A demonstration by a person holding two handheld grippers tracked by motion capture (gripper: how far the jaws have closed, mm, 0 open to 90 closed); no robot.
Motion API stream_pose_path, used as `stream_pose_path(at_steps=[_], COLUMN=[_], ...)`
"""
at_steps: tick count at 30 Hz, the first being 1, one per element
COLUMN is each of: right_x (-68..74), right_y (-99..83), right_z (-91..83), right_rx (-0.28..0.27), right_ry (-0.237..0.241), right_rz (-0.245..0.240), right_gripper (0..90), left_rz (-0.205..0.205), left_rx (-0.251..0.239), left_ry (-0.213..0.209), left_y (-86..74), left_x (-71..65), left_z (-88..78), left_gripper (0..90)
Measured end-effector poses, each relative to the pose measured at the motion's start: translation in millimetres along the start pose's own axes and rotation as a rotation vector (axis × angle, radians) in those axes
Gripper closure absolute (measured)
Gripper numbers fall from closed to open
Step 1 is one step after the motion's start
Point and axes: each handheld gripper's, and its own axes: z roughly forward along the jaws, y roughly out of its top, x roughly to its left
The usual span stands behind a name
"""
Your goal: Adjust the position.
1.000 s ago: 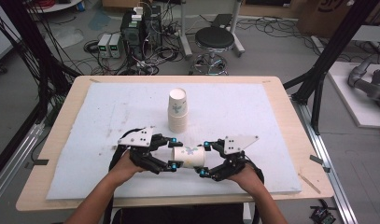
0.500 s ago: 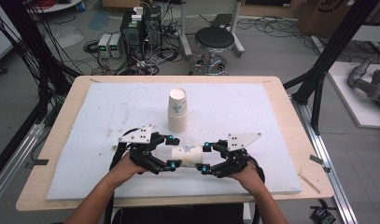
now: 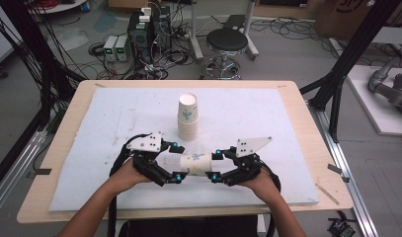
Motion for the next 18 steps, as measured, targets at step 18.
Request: stream_pose_path(at_steps=[18], right_x=[5.3], right_y=[39.4], right_z=[9.1], right_rx=[0.227], right_ry=[-0.061], right_rz=[-0.119], right_gripper=[36.9], left_rz=[0.086], left_rx=[0.185], left_ry=[0.051], left_y=[14.8], left_x=[0.2], left_z=[6.1], left_gripper=[16.5])
